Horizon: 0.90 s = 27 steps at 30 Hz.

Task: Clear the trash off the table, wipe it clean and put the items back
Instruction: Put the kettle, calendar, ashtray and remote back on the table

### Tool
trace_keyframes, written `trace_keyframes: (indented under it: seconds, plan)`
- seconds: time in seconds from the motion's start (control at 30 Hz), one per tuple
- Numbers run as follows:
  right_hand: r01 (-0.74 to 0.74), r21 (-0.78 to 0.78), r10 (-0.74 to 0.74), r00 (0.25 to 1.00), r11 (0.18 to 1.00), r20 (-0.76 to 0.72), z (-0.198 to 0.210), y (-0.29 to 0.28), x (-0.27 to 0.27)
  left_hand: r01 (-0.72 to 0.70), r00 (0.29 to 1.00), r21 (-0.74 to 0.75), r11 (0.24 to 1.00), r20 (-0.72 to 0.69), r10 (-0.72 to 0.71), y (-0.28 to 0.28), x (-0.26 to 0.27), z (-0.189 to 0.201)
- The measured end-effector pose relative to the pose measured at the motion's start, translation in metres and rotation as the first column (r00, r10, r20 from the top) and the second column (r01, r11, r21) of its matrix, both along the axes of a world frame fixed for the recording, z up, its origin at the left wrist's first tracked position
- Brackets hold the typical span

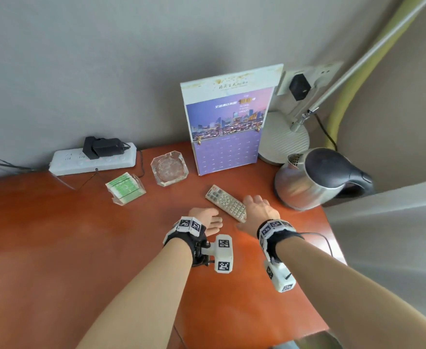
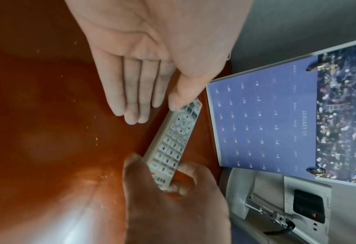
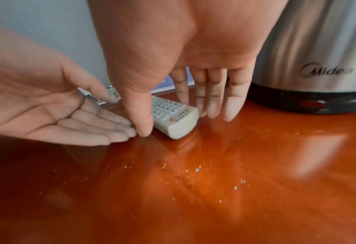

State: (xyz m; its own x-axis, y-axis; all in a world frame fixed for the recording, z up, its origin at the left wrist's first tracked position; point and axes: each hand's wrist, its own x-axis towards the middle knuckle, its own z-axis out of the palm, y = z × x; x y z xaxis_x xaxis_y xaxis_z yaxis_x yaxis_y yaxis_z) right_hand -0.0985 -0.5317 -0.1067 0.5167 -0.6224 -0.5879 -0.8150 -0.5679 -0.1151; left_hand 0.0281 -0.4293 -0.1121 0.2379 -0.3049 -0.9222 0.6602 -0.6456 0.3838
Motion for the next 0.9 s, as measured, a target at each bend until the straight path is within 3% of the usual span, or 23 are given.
trace_keyframes:
  seconds: [0.17,0.33,0.73,0.9]
  plan:
    - [0.011,0.025,-0.013,0.995,1.000,0.098,-0.014,0.004,0.006,-0.058,0.998,-0.058,0.997,0.001,0.059,-0.009,-0.020,0.000]
    - [0.025,0.103,-0.042,0.984,0.994,0.172,-0.001,-0.008,-0.004,-0.127,0.985,-0.089,0.988,0.105,0.136,-0.022,-0.026,0.010]
    - [-0.024,-0.185,0.113,0.865,0.983,0.488,0.132,-0.086,-0.037,-0.114,0.921,-0.386,0.916,0.305,0.243,-0.122,-0.019,0.123]
    - [0.003,-0.236,0.121,0.851,0.972,0.511,0.174,-0.129,-0.046,-0.019,0.945,-0.442,0.897,0.285,0.161,-0.158,-0.024,0.151]
